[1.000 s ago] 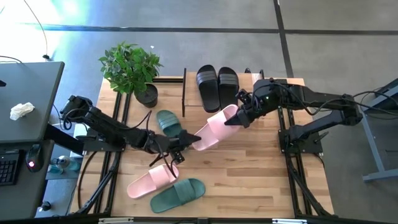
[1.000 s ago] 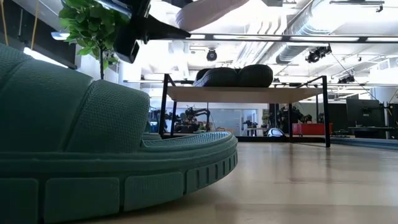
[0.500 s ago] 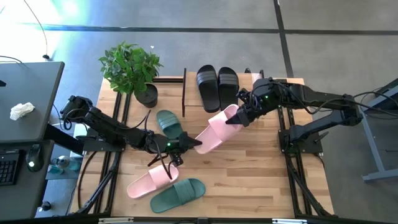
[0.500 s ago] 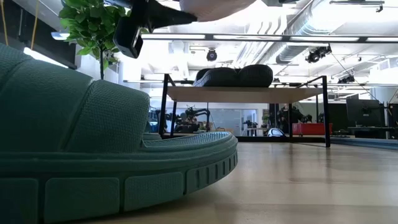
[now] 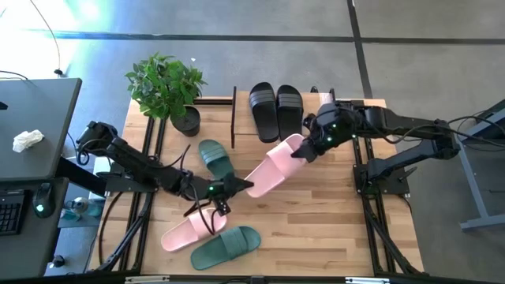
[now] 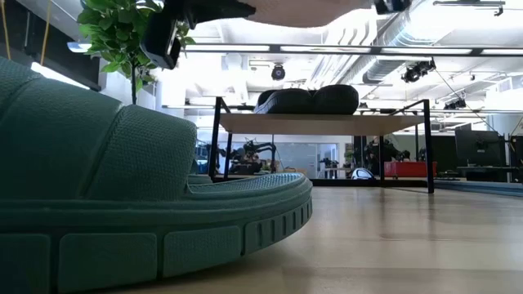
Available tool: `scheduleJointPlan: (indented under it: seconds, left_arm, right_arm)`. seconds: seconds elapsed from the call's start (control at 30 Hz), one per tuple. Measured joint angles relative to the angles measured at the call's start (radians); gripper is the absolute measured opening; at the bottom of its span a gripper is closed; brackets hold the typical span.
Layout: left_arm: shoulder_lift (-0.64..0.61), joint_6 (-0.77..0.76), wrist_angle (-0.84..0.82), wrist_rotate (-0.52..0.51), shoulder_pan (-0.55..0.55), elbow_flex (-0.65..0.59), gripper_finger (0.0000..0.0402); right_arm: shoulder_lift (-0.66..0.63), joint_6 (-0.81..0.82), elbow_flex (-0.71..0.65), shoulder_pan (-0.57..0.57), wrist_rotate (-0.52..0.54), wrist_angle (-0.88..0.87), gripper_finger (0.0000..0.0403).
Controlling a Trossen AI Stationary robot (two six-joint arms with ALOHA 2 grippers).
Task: Pick and place slides into the shelf
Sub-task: Put the top pink slipper under the shelf
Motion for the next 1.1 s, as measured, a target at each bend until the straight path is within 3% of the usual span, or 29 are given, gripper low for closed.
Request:
scheduleJointPlan:
  seconds: [0.13, 0.3, 0.5, 0.83, 1.1]
  left_arm:
    - [0.0, 0.002, 0.01, 0.012, -0.011, 0.001, 0.0044]
    - [0.0, -0.007, 0.007, -0.018, -0.023, 0.001, 0.0044]
    - [0.0, -0.049, -0.031, -0.053, -0.032, 0.001, 0.0043]
    - [0.021, -0.215, -0.094, -0.061, -0.03, 0.015, 0.0042]
    - [0.248, -0.331, -0.321, -0.018, -0.045, 0.276, 0.004]
  right_arm:
    - [0.0, -0.032, 0.0, 0.001, 0.023, -0.066, 0.0025]
    - [-0.012, -0.053, 0.0, 0.001, 0.053, -0.083, 0.0085]
    - [-0.081, -0.056, 0.0, 0.001, 0.196, -0.193, 0.0133]
    - [-0.222, -0.094, 0.0, 0.058, 0.379, -0.226, 0.0138]
    - [-0.253, -0.125, 0.0, 0.158, 0.43, -0.252, 0.0138]
